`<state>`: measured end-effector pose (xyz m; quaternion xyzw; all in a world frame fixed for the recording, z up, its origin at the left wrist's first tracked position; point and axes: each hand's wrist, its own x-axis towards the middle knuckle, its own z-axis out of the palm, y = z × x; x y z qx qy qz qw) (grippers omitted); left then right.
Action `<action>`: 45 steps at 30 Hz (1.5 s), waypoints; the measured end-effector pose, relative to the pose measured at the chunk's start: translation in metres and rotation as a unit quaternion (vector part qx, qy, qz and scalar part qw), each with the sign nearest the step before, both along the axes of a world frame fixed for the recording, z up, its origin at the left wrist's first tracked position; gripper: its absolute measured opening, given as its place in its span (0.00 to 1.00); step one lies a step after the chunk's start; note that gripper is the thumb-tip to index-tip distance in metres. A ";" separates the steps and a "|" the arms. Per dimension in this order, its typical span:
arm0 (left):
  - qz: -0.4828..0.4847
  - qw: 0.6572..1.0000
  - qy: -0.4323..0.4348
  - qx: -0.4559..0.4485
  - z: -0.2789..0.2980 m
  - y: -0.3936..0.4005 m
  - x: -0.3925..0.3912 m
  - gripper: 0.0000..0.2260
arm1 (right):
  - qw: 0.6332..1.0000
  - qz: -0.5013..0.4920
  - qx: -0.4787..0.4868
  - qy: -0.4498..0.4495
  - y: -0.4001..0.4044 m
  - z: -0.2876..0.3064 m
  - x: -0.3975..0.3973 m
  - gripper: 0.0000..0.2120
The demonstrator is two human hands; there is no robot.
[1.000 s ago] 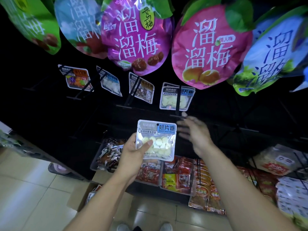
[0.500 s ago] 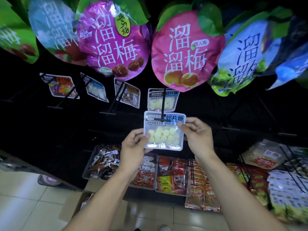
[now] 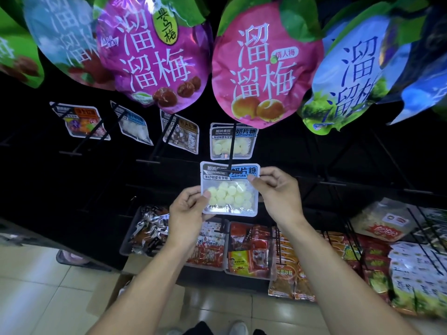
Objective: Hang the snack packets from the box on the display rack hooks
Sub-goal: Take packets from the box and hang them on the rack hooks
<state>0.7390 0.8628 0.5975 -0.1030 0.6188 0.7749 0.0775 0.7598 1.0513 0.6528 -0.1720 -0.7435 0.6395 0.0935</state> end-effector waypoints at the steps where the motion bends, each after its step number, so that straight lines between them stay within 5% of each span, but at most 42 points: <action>1: 0.001 1.000 -0.002 -0.005 0.000 0.000 0.000 0.09 | 1.000 0.002 0.002 -0.003 0.001 -0.001 0.000 0.06; 45: 0.022 1.000 -0.002 0.006 0.008 0.003 0.005 0.04 | 1.000 0.005 0.017 0.025 -0.005 0.003 -0.002 0.04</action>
